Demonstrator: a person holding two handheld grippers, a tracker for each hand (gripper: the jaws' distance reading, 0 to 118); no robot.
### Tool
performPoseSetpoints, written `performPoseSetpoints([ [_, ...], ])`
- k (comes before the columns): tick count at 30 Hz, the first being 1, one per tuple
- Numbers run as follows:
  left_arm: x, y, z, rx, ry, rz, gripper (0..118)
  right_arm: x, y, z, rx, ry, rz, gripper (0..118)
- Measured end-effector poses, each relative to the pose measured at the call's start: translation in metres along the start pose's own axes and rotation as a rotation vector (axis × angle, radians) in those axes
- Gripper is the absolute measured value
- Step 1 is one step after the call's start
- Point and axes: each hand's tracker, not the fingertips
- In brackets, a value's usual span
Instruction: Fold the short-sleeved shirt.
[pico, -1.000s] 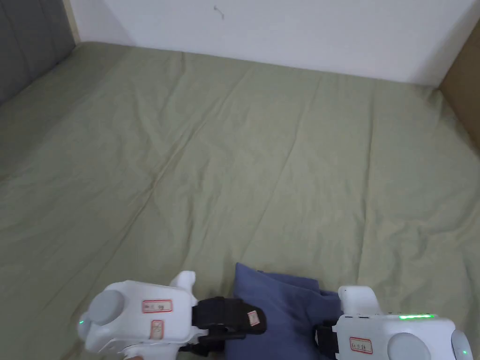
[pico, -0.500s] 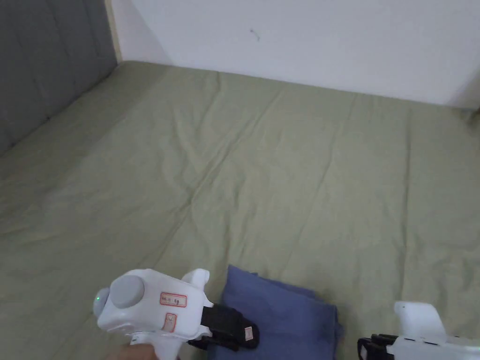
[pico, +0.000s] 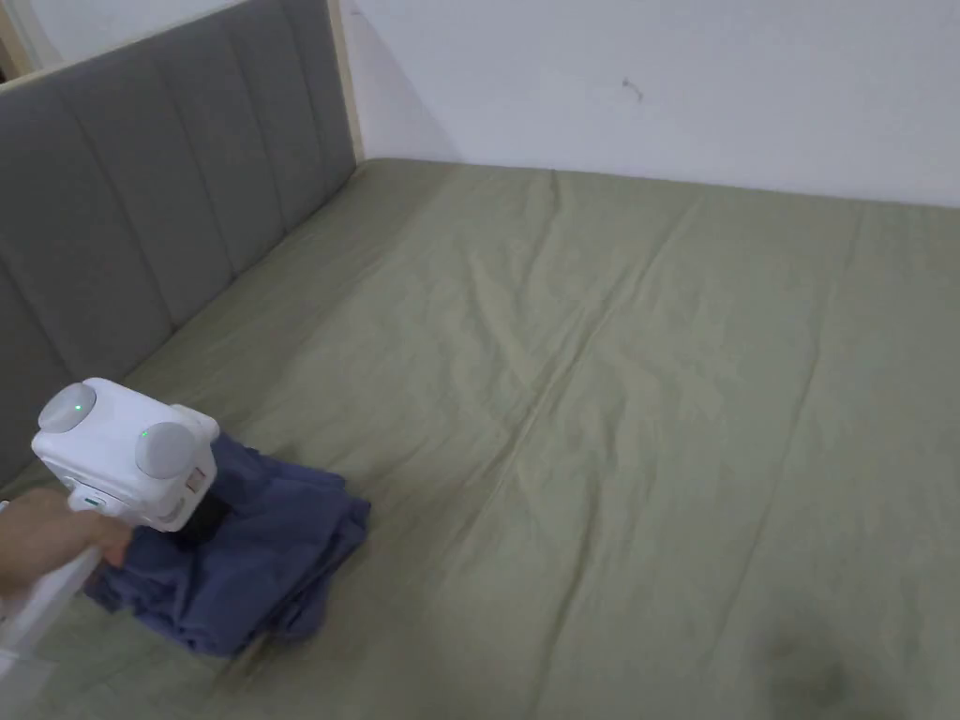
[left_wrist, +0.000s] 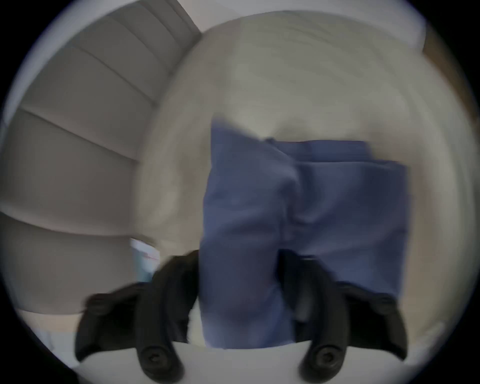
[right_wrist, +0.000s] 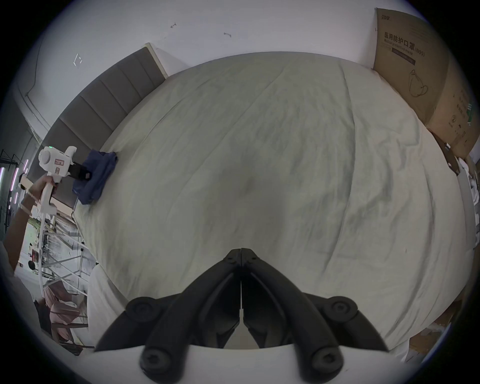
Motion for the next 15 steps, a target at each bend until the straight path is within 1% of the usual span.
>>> performPoseSetpoints([
  [1,-0.005,0.0,-0.006,0.006,0.058,0.013,92,0.001,-0.001,0.0,0.001,0.002,0.003,0],
  [2,-0.01,0.0,-0.008,0.009,0.11,0.02,104,0.001,0.0,-0.001,-0.005,0.0,0.004,0],
  [3,-0.013,-0.001,-0.006,0.009,0.104,0.034,109,0.003,0.0,-0.002,-0.011,-0.003,0.003,0],
  [4,-0.018,-0.003,-0.001,0.022,0.066,0.059,107,0.005,-0.001,-0.002,-0.016,-0.012,0.002,0],
  [6,-0.024,-0.005,0.014,0.047,0.008,0.158,107,0.008,-0.001,-0.003,-0.018,-0.02,-0.005,0],
  [7,-0.024,-0.007,0.023,0.065,-0.039,0.205,101,0.01,-0.001,-0.003,-0.019,-0.018,-0.013,0],
  [8,-0.028,-0.009,0.032,0.093,-0.094,0.26,87,0.011,-0.002,-0.002,-0.018,-0.015,-0.023,0],
  [9,-0.027,-0.011,0.043,0.136,-0.158,0.307,59,0.012,-0.002,-0.001,-0.012,-0.009,-0.027,0],
  [10,-0.023,-0.014,0.059,0.182,-0.235,0.362,16,0.013,-0.002,0.002,-0.006,-0.008,-0.031,0],
  [11,-0.015,-0.017,0.072,0.211,-0.319,0.405,2,0.013,-0.003,0.005,0.003,-0.006,-0.033,0],
  [13,0.004,-0.025,0.102,0.289,-0.424,0.431,0,0.012,-0.003,0.012,0.029,0.006,-0.032,0],
  [15,0.034,-0.032,0.135,0.345,-0.487,0.407,0,0.013,-0.003,0.021,0.06,0.021,-0.041,0],
])
